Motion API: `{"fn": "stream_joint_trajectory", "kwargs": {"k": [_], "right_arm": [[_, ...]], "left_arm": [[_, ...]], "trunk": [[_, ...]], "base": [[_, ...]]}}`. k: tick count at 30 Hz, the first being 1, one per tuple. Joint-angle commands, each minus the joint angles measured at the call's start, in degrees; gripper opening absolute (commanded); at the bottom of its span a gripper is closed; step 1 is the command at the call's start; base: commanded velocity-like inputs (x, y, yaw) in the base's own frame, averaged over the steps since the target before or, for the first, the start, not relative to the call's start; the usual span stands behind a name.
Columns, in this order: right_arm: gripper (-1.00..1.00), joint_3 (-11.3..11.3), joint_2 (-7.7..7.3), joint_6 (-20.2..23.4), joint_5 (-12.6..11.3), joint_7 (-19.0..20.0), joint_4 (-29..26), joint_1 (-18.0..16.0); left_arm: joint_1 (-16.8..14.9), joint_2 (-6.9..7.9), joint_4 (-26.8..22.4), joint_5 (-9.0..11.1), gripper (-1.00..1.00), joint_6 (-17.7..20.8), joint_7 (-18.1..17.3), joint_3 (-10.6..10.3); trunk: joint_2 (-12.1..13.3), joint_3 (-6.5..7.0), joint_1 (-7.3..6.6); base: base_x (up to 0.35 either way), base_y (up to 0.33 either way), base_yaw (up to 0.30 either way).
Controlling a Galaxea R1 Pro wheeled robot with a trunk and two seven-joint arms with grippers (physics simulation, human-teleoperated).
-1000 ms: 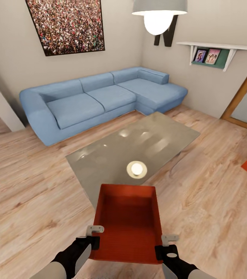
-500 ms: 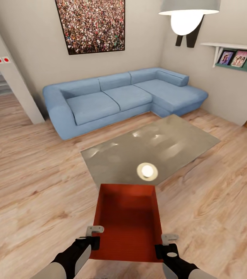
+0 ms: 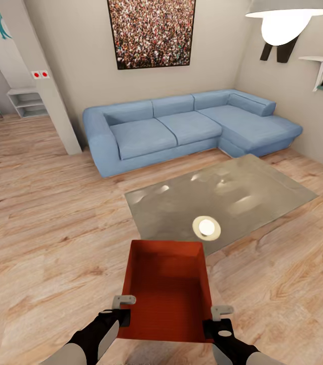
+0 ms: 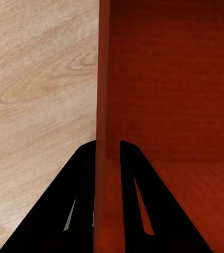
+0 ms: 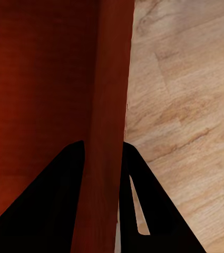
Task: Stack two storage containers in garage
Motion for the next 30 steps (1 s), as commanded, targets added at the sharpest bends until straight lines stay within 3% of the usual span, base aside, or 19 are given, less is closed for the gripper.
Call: {"fn": "stream_joint_trajectory", "kwargs": {"k": [1,30], "right_arm": [[-1.00,0.2,-0.24,0.5,-1.8,-0.2,0.4,0.0],[-1.00,0.2,-0.24,0.5,-1.8,-0.3,0.4,0.0]], "left_arm": [[-0.1,0.11,-0.3,0.9,-1.00,-0.6,-0.3,-1.7],[0.0,0.11,-0.3,0.9,-1.00,-0.7,-0.3,-1.7]], "trunk": [[-0.1,-0.11,0.03],[-0.1,-0.68,0.03]], "base": [[0.000,0.000,0.270],[0.000,0.000,0.270]]}}
